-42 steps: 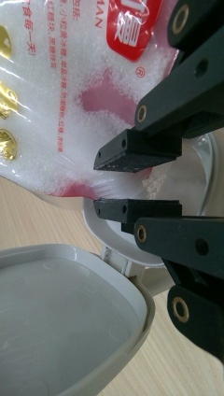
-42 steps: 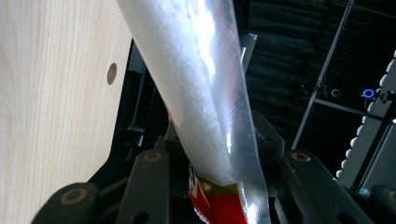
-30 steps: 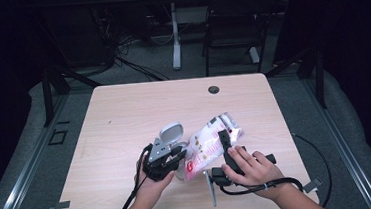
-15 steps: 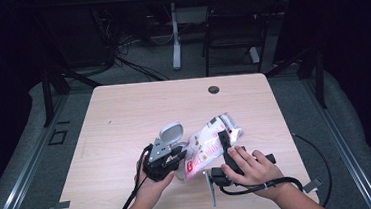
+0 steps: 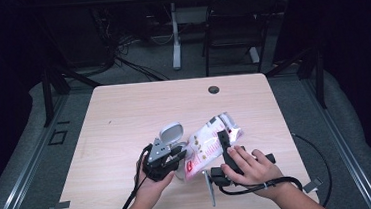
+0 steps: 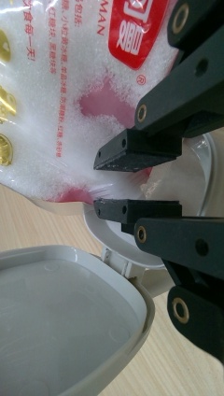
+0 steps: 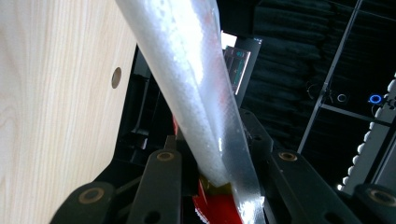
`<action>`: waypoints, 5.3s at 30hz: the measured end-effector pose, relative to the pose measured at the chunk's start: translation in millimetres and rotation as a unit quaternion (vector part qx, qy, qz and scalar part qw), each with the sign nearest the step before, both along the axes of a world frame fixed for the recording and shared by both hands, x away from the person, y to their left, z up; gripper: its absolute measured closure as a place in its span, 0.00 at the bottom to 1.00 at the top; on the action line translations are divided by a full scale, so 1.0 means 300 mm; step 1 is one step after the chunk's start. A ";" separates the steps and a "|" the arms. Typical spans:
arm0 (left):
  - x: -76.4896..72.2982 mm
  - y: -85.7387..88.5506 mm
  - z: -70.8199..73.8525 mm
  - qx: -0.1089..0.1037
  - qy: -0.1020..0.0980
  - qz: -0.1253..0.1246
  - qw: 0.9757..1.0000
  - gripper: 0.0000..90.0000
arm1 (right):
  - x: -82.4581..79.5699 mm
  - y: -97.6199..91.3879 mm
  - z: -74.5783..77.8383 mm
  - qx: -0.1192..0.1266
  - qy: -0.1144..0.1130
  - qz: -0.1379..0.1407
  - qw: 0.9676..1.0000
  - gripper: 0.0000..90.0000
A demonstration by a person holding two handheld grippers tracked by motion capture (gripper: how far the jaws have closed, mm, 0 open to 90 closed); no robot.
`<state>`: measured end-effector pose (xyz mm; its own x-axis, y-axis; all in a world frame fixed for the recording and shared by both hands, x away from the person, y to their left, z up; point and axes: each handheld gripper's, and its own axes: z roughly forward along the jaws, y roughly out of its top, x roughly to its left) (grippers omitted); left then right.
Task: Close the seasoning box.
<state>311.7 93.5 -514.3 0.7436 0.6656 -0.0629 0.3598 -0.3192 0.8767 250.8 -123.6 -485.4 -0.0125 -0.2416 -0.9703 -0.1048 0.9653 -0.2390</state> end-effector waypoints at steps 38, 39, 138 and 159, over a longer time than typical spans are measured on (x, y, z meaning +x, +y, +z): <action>-0.001 0.015 0.033 -0.017 -0.003 -0.008 1.000 0.81 | -0.017 -0.007 0.047 0.003 0.022 0.010 1.000 0.85; 0.000 0.016 0.033 -0.017 -0.003 -0.008 1.000 0.81 | -0.018 -0.008 0.048 0.001 0.022 0.011 1.000 0.85; 0.009 0.008 0.046 -0.020 -0.015 0.002 1.000 0.83 | -0.052 -0.010 0.111 0.031 0.040 0.029 0.998 0.89; 0.005 -0.008 0.048 -0.027 -0.015 -0.003 1.000 0.83 | -0.059 -0.028 0.118 0.034 0.043 0.024 0.998 0.89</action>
